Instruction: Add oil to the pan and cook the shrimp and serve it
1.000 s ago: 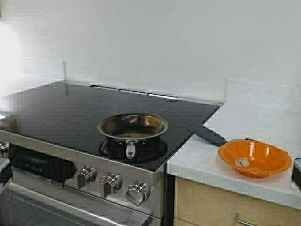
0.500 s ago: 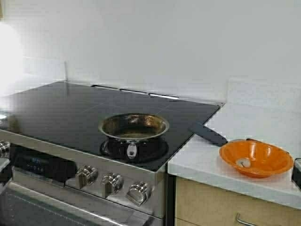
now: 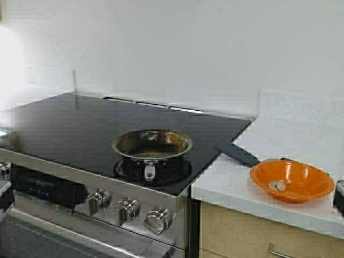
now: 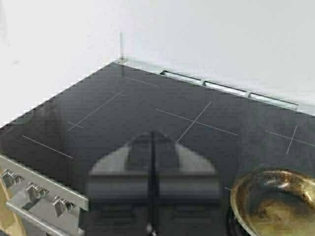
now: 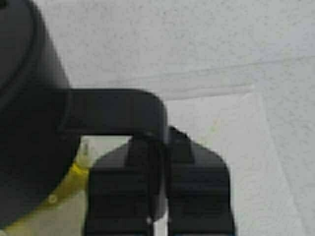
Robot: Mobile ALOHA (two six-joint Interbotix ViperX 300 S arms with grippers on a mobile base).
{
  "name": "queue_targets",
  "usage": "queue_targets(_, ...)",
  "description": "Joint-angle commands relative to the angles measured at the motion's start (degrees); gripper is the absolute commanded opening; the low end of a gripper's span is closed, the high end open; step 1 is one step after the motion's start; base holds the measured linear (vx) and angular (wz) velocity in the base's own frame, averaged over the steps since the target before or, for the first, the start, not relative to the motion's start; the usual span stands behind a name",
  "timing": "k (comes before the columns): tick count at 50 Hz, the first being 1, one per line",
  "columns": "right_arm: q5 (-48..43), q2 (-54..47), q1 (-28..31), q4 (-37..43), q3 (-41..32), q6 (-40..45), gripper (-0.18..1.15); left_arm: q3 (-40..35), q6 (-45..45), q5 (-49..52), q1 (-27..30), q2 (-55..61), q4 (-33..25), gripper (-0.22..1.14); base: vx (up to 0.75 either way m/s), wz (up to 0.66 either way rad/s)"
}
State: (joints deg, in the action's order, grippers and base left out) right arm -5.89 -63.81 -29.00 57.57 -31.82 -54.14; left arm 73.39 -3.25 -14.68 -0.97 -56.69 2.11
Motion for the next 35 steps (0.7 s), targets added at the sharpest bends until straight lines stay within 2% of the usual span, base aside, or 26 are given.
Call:
queue_targets(1, -0.97, 0.79, 0.26, 0.53, -3.16, 2.29, 0.07, -1.41, -0.09, -0.18, 0.09, 0.53, 0.09, 0.03, 0.0, 0.0)
queue_targets(11, -0.97, 0.44, 0.35, 0.18, -3.6, 2.9, 0.07, -1.32, -0.09, -0.18, 0.18, 0.44, 0.09, 0.03, 0.0, 0.0)
queue_targets(20, -0.18, 0.44, 0.35, 0.26, -2.9, 3.25, 0.15, -1.32, -0.09, -0.18, 0.18, 0.53, 0.09, 0.03, 0.0, 0.0)
queue_targets(24, 0.09, 0.44, 0.26, 0.18, -2.37, 3.16, 0.28, -1.41, -0.26, -0.18, 0.09, 0.53, 0.09, 0.03, 0.0, 0.0)
queue_targets(31, 1.14, 0.44, 0.26, 0.18, -1.85, 3.16, 0.64, -1.41, -0.35, -0.18, 0.09, 0.44, 0.09, 0.03, 0.0, 0.0)
queue_targets(35, 2.46, 0.53, 0.26, 0.18, -1.85, 3.25, 0.81, -1.41, -0.35, -0.18, 0.09, 0.35, 0.09, 0.03, 0.0, 0.0)
